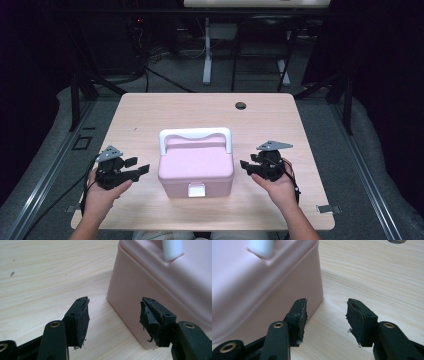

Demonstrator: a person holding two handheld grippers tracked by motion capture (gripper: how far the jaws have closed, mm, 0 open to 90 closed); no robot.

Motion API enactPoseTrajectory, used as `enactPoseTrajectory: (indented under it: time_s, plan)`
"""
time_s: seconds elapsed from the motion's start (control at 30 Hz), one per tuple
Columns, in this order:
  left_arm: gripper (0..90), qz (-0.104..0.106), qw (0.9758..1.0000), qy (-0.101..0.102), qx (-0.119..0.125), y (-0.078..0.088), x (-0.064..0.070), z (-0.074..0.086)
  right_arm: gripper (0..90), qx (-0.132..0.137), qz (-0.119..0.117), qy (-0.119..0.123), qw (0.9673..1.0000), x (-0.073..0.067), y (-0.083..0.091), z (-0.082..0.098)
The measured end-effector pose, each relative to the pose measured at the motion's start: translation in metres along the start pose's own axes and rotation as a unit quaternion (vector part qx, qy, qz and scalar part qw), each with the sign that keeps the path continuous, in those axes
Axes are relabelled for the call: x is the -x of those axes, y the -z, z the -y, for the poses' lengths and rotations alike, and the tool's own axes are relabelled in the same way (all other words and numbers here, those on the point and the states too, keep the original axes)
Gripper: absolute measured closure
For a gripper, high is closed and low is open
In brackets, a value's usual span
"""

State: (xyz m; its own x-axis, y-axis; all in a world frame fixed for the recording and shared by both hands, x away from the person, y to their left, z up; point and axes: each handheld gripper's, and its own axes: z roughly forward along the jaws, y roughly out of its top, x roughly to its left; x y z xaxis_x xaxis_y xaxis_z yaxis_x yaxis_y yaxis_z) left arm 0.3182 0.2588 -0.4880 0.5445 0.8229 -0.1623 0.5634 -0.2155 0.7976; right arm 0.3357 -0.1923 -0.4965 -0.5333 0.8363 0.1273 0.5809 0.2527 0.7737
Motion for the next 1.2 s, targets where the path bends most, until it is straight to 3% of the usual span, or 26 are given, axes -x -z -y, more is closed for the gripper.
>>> enactPoseTrajectory:
  time_s: [0.07, 0.17, 0.47, 0.6, 0.7, 0.93, 1.03, 1.1, 1.2]
  plan:
    - [40.5, 0.002, 0.9999, -0.007, -0.012, 0.001, 0.002, -0.009, 49.5, -0.02, -0.009, 0.003, 0.9998, -0.002, 0.007, -0.011]
    - [43.9, 0.012, 0.9999, -0.005, -0.009, 0.004, 0.003, -0.023, 49.4, -0.022, -0.005, 0.015, 0.9996, -0.004, 0.011, -0.02]
    - [43.9, 0.028, 0.9996, 0.0, -0.006, 0.002, 0.005, -0.046, 49.3, -0.023, -0.012, 0.013, 0.9996, -0.006, 0.016, -0.04]
    - [43.9, 0.025, 0.9995, -0.017, -0.013, 0.002, 0.01, -0.056, 49.1, -0.017, -0.019, 0.013, 0.9996, -0.006, 0.02, -0.051]
    - [44.5, 0.036, 0.9987, -0.028, -0.021, 0.002, 0.016, -0.066, 49.1, -0.016, -0.024, 0.011, 0.9995, -0.007, 0.027, -0.063]
    - [44.2, 0.051, 0.998, -0.028, -0.023, 0.002, 0.021, -0.074, 49.0, -0.013, -0.032, 0.015, 0.9993, -0.013, 0.033, -0.076]
    - [43.0, 0.058, 0.998, -0.018, -0.015, 0.003, 0.021, -0.075, 48.5, 0.0, -0.051, 0.008, 0.9987, -0.015, 0.038, -0.078]
    - [42.4, 0.058, 0.998, -0.02, -0.014, 0.003, 0.021, -0.075, 48.5, -0.001, -0.051, 0.004, 0.9987, -0.016, 0.039, -0.078]
    - [41.7, 0.059, 0.9979, -0.024, -0.013, 0.004, 0.021, -0.075, 48.5, 0.002, -0.052, 0.019, 0.9985, -0.019, 0.041, -0.076]
